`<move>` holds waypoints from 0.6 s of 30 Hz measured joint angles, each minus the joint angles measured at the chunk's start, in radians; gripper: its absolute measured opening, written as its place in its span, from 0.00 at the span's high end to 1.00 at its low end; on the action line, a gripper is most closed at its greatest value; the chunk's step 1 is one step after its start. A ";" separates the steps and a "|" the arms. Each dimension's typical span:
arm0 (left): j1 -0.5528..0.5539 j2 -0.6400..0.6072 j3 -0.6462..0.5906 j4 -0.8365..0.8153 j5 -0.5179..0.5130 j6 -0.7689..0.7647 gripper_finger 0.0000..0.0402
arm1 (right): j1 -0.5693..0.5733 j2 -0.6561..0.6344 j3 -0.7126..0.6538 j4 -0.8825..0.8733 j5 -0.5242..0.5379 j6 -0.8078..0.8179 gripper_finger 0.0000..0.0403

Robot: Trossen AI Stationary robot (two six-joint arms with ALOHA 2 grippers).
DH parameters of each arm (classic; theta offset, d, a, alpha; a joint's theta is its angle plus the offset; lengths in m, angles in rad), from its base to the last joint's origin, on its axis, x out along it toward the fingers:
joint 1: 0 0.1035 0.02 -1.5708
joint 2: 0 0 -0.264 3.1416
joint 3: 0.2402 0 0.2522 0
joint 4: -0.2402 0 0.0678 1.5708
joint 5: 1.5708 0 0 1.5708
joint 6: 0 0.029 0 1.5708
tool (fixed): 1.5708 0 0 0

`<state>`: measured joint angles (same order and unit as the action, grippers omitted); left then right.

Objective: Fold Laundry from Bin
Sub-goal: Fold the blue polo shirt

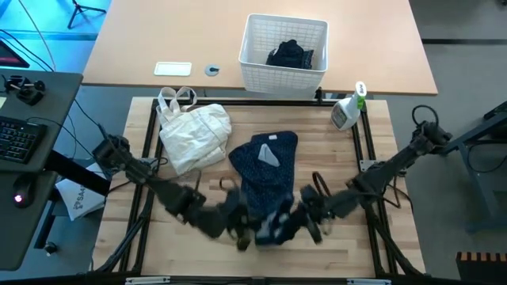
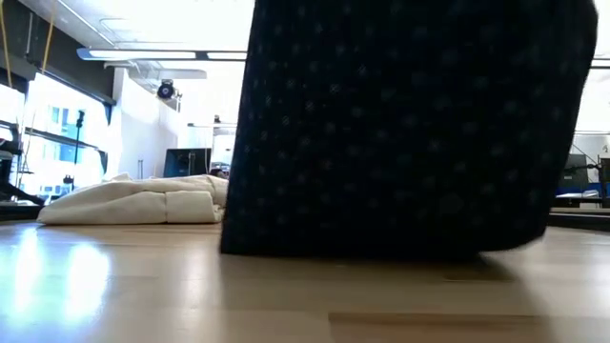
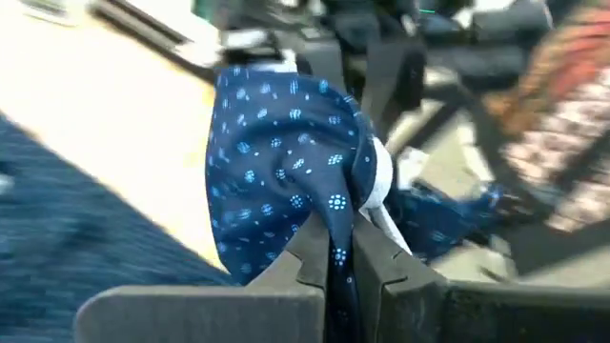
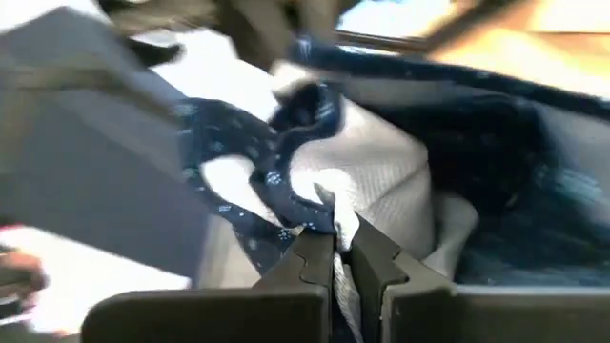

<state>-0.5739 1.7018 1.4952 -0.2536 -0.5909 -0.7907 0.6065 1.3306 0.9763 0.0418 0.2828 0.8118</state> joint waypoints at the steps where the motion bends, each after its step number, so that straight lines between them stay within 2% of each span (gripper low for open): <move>1: 0.025 -0.010 0.000 -0.038 -0.006 -0.002 1.00 | -0.028 -0.007 0.011 -0.077 0.005 0.017 1.00; 5: 0.149 -0.038 0.001 -0.261 0.066 0.010 1.00 | -0.166 -0.033 0.032 -0.344 0.006 0.044 1.00; 9: 0.277 -0.031 -0.009 -0.438 0.113 0.086 1.00 | -0.331 -0.037 0.024 -0.462 -0.021 -0.009 1.00; 15: 0.479 -0.035 -0.112 -0.437 0.145 0.300 1.00 | -0.578 -0.026 0.023 -0.520 -0.053 -0.140 1.00; 18: 0.582 -0.038 -0.138 -0.428 0.194 0.402 1.00 | -0.688 -0.027 0.023 -0.512 -0.055 -0.187 1.00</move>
<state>0.0080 1.6638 1.3575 -0.6818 -0.3973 -0.3887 -0.0812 1.3041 0.9993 -0.4699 0.2282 0.6251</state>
